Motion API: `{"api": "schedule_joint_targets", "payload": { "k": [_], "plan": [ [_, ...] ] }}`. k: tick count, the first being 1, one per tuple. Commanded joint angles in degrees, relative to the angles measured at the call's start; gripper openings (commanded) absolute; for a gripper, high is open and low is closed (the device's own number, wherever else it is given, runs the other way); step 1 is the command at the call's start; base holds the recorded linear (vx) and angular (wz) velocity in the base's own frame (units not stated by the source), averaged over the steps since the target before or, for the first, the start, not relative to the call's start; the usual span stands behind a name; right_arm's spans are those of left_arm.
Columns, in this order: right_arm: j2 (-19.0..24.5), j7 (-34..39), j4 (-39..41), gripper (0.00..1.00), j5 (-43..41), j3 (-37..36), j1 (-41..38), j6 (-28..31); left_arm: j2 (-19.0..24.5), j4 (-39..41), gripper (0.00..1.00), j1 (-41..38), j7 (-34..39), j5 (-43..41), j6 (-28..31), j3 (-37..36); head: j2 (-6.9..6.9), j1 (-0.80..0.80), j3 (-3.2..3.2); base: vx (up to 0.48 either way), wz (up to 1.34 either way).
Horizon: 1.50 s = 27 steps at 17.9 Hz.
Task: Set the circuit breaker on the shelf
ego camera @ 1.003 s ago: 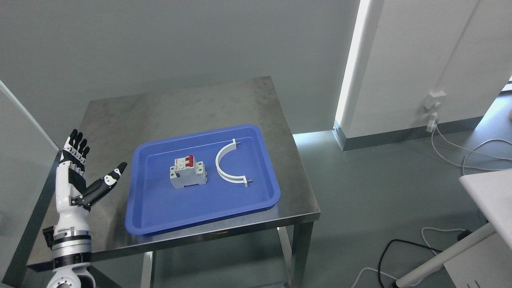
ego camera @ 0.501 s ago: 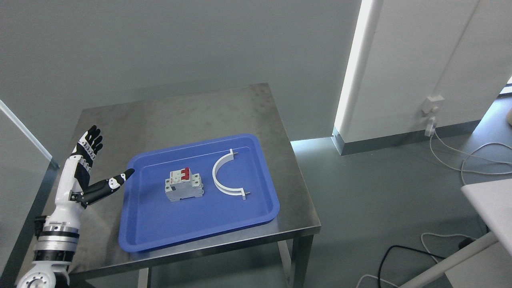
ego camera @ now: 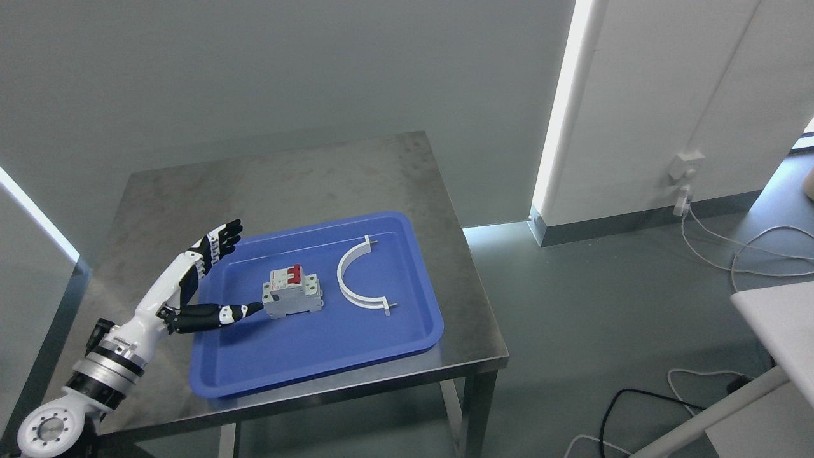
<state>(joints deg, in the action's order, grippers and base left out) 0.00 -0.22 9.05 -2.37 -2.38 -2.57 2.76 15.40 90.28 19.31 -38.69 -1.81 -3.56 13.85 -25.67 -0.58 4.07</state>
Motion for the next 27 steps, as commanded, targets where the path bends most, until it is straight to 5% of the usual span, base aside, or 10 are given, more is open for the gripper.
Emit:
{"api": "schedule_joint_targets", "payload": {
  "k": [1, 6, 11, 17, 19, 22, 24, 27],
  "plan": [
    [-1.0, 0.04, 0.0, 1.0, 0.0, 0.0, 0.02, -0.04, 3.76, -0.01, 0.97, 0.99, -5.5, -1.52, 2.76, -9.01, 0.0, 0.0, 0.0, -0.007, -0.02],
    [-1.0, 0.04, 0.0, 1.0, 0.0, 0.0, -0.07, -0.04, 3.59, -2.3, 0.92, 4.77, -6.57, -12.59, 2.85, -8.93, 0.0, 0.0, 0.0, -0.003, 0.01],
    [-1.0, 0.04, 0.0, 1.0, 0.0, 0.0, -0.07, -0.04, 2.71, -7.21, 0.71, 8.37, -6.66, -15.85, 2.24, -8.22, 0.0, 0.0, 0.0, 0.0, 0.0],
    [-1.0, 0.04, 0.0, 1.0, 0.0, 0.0, 0.02, -0.04, -1.68, -9.59, 0.3, 8.64, -7.27, -15.59, -2.51, -4.1, 0.0, 0.0, 0.0, 0.002, 0.0],
    [-1.0, 0.04, 0.0, 1.0, 0.0, 0.0, 0.02, -0.04, -2.21, -10.29, 0.34, 8.73, -7.36, -15.24, -2.16, -3.22, -0.01, 0.0, 0.0, 0.0, 0.0],
    [-1.0, 0.04, 0.0, 1.0, 0.0, -0.08, 0.02, -0.04, -2.13, -10.82, 0.75, 8.91, -7.01, -15.06, 1.0, -3.04, -0.01, 0.0, 0.0, 0.0, 0.0],
    [-1.0, 0.04, 0.0, 1.0, 0.0, 0.0, -0.07, -0.04, -2.3, -10.56, 0.9, 8.99, -6.4, -14.63, 0.83, -2.86, -0.01, 0.0, 0.0, 0.0, 0.0],
    [-1.0, 0.04, 0.0, 1.0, 0.0, 0.0, -0.07, -0.04, -7.46, -8.99, 0.94, 9.96, -5.08, -14.45, 1.18, 0.81, -0.01, 0.0, 0.0, 0.0, 0.0]
  ]
}}
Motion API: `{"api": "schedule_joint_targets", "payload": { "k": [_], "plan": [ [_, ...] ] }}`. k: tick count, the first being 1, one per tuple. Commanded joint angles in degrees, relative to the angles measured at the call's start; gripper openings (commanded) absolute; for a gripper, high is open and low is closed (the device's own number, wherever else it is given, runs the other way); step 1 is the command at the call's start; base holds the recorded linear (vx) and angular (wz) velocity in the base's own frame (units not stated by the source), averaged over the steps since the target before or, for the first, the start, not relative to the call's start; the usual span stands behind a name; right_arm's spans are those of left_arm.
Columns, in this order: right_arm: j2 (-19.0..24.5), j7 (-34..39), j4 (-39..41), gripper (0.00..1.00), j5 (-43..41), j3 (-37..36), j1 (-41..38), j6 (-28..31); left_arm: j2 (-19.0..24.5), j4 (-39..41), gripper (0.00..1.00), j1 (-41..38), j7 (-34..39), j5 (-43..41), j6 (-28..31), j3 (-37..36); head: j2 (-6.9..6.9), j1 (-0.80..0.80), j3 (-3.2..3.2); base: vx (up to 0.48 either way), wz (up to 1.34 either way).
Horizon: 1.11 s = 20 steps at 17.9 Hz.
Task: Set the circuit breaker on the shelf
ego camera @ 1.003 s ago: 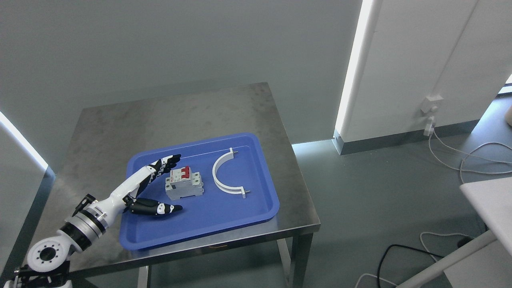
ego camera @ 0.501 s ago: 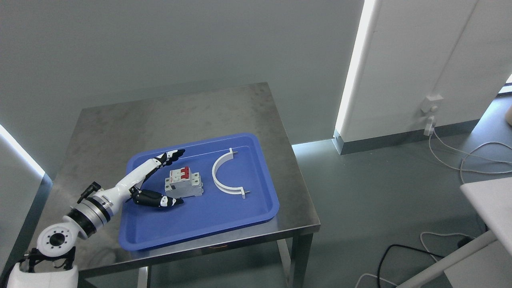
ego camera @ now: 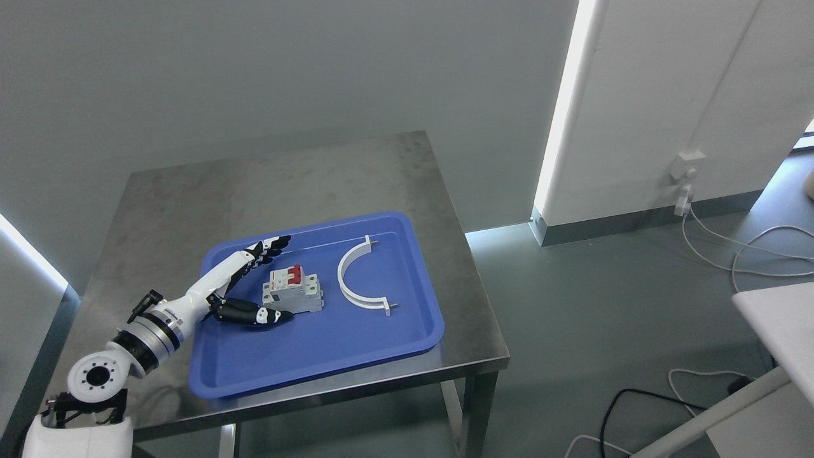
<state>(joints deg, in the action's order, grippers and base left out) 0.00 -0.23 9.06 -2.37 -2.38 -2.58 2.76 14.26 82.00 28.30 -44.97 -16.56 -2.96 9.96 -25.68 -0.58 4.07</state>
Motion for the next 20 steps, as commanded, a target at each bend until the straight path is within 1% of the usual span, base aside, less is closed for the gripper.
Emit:
{"api": "schedule_joint_targets", "payload": {
  "k": [1, 3, 6, 7, 9, 11, 14, 15, 18, 20],
  "plan": [
    [-1.0, 0.05, -0.01, 1.0, 0.0, 0.0, 0.03, -0.04, -8.44, 0.17, 0.93, 0.97, 1.21, 0.39, 1.2, 6.54, 0.0, 0.0, 0.0, 0.0, 0.0],
    [-1.0, 0.05, -0.01, 1.0, 0.0, 0.0, 0.03, -0.04, -10.65, 2.45, 0.93, 0.19, 0.77, 0.56, 3.3, 8.84, 0.0, 0.0, 0.0, 0.0, 0.0],
    [-1.0, 0.05, -0.01, 1.0, 0.0, 0.0, 0.03, -0.04, -11.18, 5.54, 0.93, -2.71, 0.5, 2.14, 4.19, 8.85, 0.0, 0.0, 0.0, 0.0, 0.0],
    [-1.0, 0.05, -0.01, 1.0, 0.0, 0.0, -0.05, -0.04, -11.18, 5.54, 0.91, -2.81, 0.42, 2.23, 4.19, 8.85, 0.0, 0.0, 0.0, 0.0, 0.0],
    [-1.0, 0.05, -0.01, 1.0, 0.0, 0.0, 0.03, -0.04, -11.1, 5.54, 0.82, -3.33, -1.51, 2.32, 3.49, 9.11, 0.0, 0.0, 0.0, 0.0, 0.0],
    [-1.0, 0.05, -0.01, 1.0, 0.0, 0.0, 0.03, -0.04, -11.01, 5.46, 0.66, -3.86, -2.39, 2.41, 3.32, 9.37, 0.0, 0.0, 0.0, 0.0, 0.0],
    [-1.0, 0.05, -0.01, 1.0, 0.0, 0.0, -0.05, -0.04, -11.01, 5.37, 0.42, -3.86, -5.9, 2.58, 3.05, 11.13, 0.0, 0.0, 0.0, 0.0, 0.0],
    [-1.0, 0.05, -0.01, 1.0, 0.0, 0.0, 0.03, -0.04, -11.01, 5.37, 0.33, -3.86, -6.0, 2.58, 2.96, 11.31, 0.0, 0.0, 0.0, 0.0, 0.0],
    [-1.0, 0.05, -0.01, 1.0, 0.0, 0.0, -0.05, -0.04, -11.01, 4.58, 0.11, -3.95, -6.0, 2.41, -0.27, 11.48, 0.0, 0.0, 0.0, 0.0, 0.0],
    [-1.0, 0.05, -0.01, 1.0, 0.0, 0.0, 0.03, -0.04, -11.01, 4.05, 0.05, -4.12, -5.91, 2.32, -2.21, 11.48, 0.0, 0.0, 0.0, 0.0, 0.0]
  ]
}}
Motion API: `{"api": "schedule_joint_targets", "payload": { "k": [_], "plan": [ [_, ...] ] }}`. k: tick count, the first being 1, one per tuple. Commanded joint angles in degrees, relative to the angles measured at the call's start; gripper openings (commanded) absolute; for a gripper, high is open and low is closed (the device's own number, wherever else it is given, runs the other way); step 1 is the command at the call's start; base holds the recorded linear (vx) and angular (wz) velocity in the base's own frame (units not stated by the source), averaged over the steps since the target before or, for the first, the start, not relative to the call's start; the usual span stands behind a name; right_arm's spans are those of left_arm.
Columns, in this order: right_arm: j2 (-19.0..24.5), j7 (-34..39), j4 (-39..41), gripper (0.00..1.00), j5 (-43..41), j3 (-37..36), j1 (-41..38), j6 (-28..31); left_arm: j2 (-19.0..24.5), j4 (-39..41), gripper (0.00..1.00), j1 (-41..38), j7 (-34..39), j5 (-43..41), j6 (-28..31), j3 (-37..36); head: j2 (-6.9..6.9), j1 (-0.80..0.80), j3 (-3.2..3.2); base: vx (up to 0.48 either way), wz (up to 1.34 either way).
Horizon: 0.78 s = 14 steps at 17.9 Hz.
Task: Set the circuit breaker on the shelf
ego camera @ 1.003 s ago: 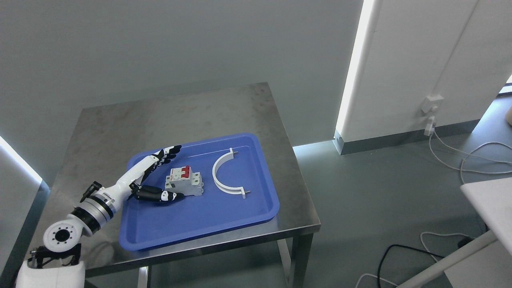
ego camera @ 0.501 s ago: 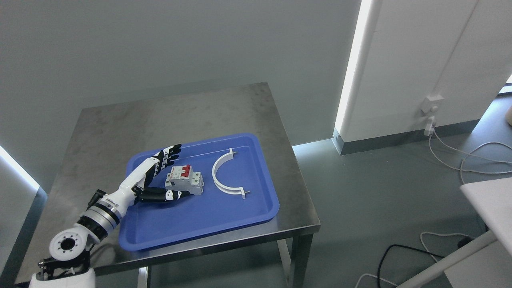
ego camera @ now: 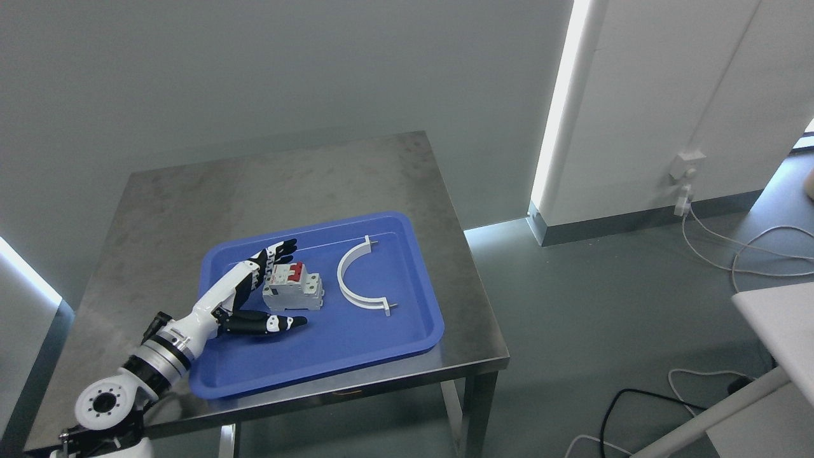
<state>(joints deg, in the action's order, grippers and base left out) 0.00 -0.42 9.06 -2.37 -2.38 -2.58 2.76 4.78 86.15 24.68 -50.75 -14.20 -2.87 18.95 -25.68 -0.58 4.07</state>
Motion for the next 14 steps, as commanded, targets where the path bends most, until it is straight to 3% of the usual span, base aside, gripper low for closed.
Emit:
{"api": "schedule_joint_targets", "payload": {
  "k": [1, 9, 10, 12, 14],
  "plan": [
    [-1.0, 0.24, 0.08, 1.0, 0.0, -0.08, 0.03, -0.04, -1.53, -0.45, 0.05, -0.51, 0.13, -0.12, -2.93, 2.5, 0.0, 0.0, 0.0, 0.0, 0.0],
    [-1.0, 0.24, 0.0, 1.0, 0.0, 0.0, 0.03, -0.04, -3.78, -0.81, 0.07, -0.6, 3.64, -3.73, -4.51, 7.68, 0.0, 0.0, 0.0, 0.0, 0.0],
    [-1.0, 0.24, 0.0, 1.0, 0.0, 0.0, 0.03, -0.04, -3.78, -0.72, 0.11, -0.69, 4.86, -3.64, -4.34, 7.51, 0.0, 0.0, 0.0, 0.0, 0.0],
    [-1.0, 0.24, 0.0, 1.0, 0.0, 0.0, -0.06, -0.04, -3.78, -0.81, 0.64, -0.69, 6.63, -3.64, -3.29, 5.5, 0.0, 0.0, 0.0, 0.0, 0.0],
    [-1.0, 0.24, 0.0, 1.0, 0.0, 0.0, -0.06, -0.04, -3.78, -0.81, 0.86, -0.69, 6.63, -3.55, -1.35, 2.6, 0.0, 0.0, 0.0, 0.0, 0.0]
  ]
}}
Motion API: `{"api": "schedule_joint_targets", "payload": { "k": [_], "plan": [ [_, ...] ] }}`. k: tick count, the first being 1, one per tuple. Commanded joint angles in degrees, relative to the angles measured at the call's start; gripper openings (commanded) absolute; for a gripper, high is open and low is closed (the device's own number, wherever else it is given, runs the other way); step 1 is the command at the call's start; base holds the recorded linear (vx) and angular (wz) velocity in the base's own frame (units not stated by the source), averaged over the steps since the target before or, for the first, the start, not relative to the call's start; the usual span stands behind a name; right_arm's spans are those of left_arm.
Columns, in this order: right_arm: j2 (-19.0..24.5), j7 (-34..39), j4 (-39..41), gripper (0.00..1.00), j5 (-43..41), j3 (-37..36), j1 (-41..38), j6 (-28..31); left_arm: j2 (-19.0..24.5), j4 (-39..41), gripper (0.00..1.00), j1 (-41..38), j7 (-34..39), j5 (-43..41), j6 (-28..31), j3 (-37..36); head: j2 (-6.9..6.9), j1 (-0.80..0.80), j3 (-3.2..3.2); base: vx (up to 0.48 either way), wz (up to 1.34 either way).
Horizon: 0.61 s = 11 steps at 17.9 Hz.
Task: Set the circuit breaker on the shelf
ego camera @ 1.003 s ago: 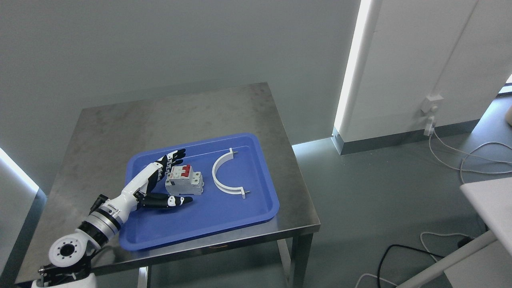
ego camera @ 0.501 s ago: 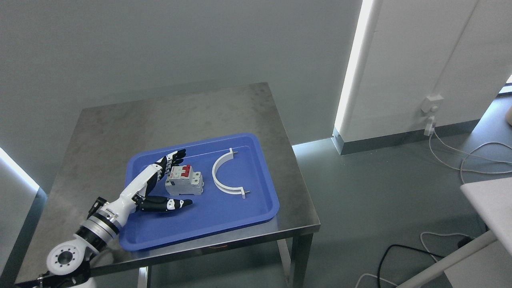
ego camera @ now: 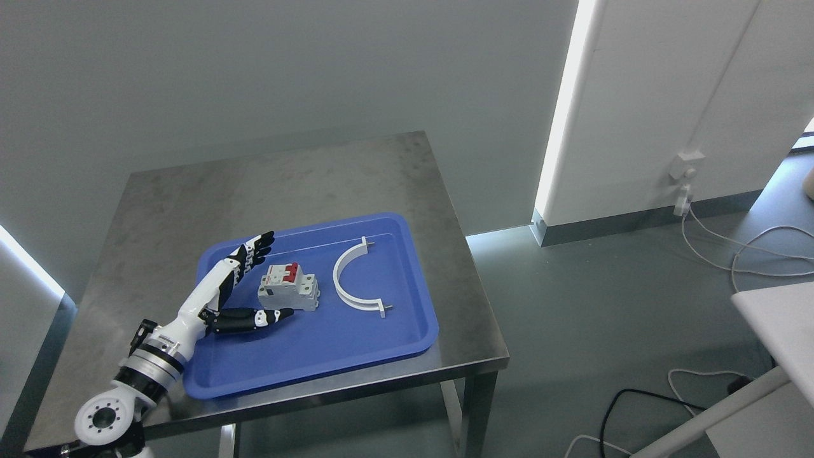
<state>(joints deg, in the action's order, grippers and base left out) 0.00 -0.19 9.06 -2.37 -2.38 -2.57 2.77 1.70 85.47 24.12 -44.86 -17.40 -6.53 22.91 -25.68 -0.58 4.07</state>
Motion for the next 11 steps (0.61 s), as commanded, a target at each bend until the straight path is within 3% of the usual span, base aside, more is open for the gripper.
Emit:
{"api": "schedule_joint_targets", "payload": {
  "k": [1, 3, 6, 8, 9, 10, 11],
  "plan": [
    [-1.0, 0.01, 0.0, 1.0, 0.0, 0.0, 0.02, -0.04, -0.7, -0.13, 0.88, -0.13, 0.74, -0.36, 2.31, -1.82, 0.0, 0.0, 0.0, 0.0, 0.0],
    [-1.0, 0.01, 0.0, 1.0, 0.0, 0.0, 0.02, -0.04, -0.7, -0.04, 0.86, 0.39, 0.39, -0.36, 2.31, -2.26, 0.0, 0.0, 0.0, 0.0, 0.0],
    [-1.0, 0.01, 0.0, 1.0, 0.0, 0.0, 0.02, -0.04, -0.7, 0.04, 0.59, 0.66, -0.05, -0.27, 1.79, -2.26, 0.0, 0.0, 0.0, 0.0, 0.0],
    [-1.0, 0.01, 0.0, 1.0, 0.0, 0.0, 0.02, -0.04, -0.7, 0.3, 0.32, 0.66, -0.23, -0.18, 1.09, -1.74, 0.0, 0.0, 0.0, 0.001, 0.02],
    [-1.0, 0.01, 0.0, 1.0, 0.0, 0.0, 0.02, -0.04, -0.7, 0.39, 0.1, 0.66, -0.32, -0.09, -0.75, -1.21, 0.0, 0.0, 0.0, 0.0, 0.0],
    [-1.0, 0.01, 0.0, 1.0, 0.0, 0.0, 0.02, -0.04, -0.7, 0.31, 0.02, 0.66, -0.32, 0.26, -1.98, -0.94, 0.0, 0.0, 0.0, 0.0, 0.0],
    [-1.0, 0.01, 0.0, 1.0, 0.0, 0.0, 0.02, -0.04, -0.7, 0.31, 0.01, 0.66, -0.23, 0.52, -1.99, -0.94, 0.0, 0.0, 0.0, 0.0, 0.0]
  ]
}}
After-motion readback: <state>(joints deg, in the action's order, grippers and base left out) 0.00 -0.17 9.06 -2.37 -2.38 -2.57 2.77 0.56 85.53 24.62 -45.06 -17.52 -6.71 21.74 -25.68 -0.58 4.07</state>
